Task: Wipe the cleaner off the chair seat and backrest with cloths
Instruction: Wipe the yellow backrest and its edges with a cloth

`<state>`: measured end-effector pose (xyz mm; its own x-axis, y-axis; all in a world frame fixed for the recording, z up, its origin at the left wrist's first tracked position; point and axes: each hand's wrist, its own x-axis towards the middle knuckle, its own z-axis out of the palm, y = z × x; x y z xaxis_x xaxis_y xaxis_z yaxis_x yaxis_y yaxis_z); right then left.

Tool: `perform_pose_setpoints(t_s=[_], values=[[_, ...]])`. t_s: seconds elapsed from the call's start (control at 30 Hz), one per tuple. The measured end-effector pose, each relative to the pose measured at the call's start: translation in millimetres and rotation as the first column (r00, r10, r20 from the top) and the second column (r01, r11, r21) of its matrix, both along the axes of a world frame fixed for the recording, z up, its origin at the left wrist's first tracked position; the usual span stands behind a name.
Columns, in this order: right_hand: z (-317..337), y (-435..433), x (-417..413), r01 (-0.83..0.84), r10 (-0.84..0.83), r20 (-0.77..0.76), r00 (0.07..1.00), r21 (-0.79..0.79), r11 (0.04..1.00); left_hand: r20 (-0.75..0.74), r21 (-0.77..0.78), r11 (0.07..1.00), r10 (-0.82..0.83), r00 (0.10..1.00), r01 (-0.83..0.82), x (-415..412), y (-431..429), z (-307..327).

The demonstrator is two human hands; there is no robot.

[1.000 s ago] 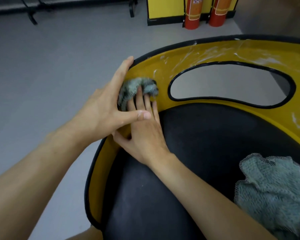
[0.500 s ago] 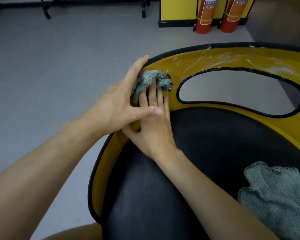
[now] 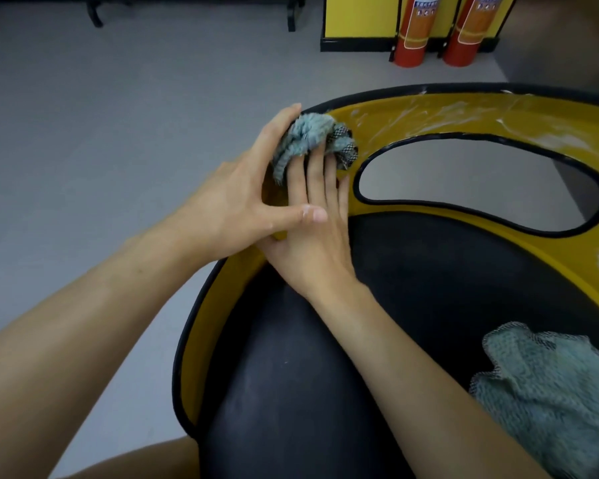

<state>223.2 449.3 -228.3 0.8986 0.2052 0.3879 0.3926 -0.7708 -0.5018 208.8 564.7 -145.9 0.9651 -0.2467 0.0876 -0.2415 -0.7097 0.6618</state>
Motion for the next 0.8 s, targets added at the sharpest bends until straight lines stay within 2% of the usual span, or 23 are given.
perform_pose_setpoints(t_s=[0.23,0.33,0.43,0.53,0.67,0.73,0.8], values=[[-69,-13,-21,-0.064,0.015,-0.206,0.979,-0.236,0.97,-0.018,-0.01,1.0,-0.001,1.0,0.001,-1,-2,1],[-69,-14,-21,-0.088,0.026,-0.266,0.964,-0.227,0.97,-0.009,-0.005,1.0,0.013,1.0,-0.013,-1,-3,1],[-47,-19,-14,-0.075,0.05,-0.22,0.974,-0.11,0.991,-0.007,0.003,1.0,0.012,1.0,-0.012,-3,-5,3],[-17,-17,-2,0.019,-0.018,-0.145,0.989,0.005,1.0,-0.009,-0.009,1.0,0.001,1.0,-0.002,-1,-3,2],[-13,-21,9,0.042,-0.043,-0.014,0.999,-0.068,0.997,-0.009,-0.009,1.0,0.004,1.0,-0.004,0,-1,1],[-27,-23,7,0.048,-0.049,-0.031,0.998,-0.061,0.997,-0.011,-0.009,1.0,-0.001,1.0,0.001,0,-1,0],[-46,-23,-1,0.043,-0.051,-0.117,0.992,-0.074,0.996,-0.009,0.006,1.0,0.009,1.0,-0.009,0,0,1]])
